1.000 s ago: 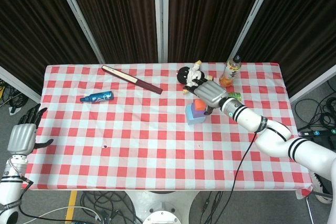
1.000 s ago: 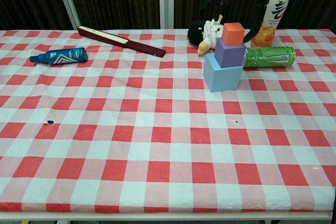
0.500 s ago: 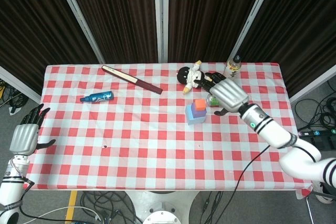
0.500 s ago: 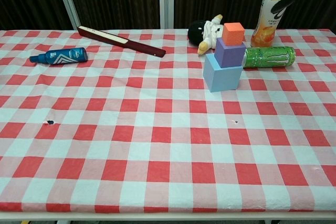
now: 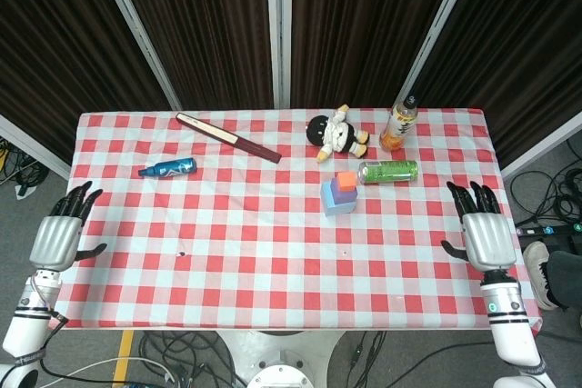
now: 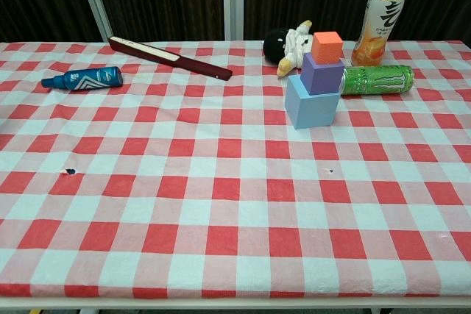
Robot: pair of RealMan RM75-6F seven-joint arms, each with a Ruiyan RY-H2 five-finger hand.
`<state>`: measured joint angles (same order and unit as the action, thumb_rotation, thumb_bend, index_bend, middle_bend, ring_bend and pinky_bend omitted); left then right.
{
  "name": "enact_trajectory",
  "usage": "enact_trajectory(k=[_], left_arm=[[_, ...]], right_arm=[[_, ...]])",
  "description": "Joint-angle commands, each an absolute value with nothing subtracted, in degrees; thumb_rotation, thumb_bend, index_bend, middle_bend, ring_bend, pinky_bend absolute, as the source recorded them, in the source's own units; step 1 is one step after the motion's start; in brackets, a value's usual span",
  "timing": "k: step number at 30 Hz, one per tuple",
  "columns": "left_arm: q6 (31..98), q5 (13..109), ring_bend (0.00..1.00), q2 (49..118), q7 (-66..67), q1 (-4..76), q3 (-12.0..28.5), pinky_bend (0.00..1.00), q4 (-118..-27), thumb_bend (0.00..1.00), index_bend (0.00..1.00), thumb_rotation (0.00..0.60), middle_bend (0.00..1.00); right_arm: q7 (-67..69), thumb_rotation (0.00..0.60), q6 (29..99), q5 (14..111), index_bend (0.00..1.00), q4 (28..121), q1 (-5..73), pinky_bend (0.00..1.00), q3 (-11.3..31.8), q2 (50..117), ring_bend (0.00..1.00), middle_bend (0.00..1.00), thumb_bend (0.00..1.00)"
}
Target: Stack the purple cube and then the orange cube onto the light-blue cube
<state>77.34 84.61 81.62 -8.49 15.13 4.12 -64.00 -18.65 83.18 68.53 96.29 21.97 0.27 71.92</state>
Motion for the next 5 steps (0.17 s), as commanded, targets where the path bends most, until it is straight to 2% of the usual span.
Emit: enact_trajectory(k=[1,5], left_arm=[[77.6,85.1,0.08,81.8,-8.6,15.3,3.8,0.18,-64.1,0.0,0.16,0.6,0.12],[77.5,85.7,0.08,81.9,-8.8,15.5,3.4,0.18,-64.4,0.0,0.16,0.6,0.12]], right_arm=[[-18.0,0.6,84.4,68.2,0.03,92.9,19.4,0.06,-0.2,75.0,0.0,0.14,0.05],[-17.6,0.6,84.3,69.0,0.02,91.5,18.3,0.06,0.4,76.2,0.0,0.14,0.05]])
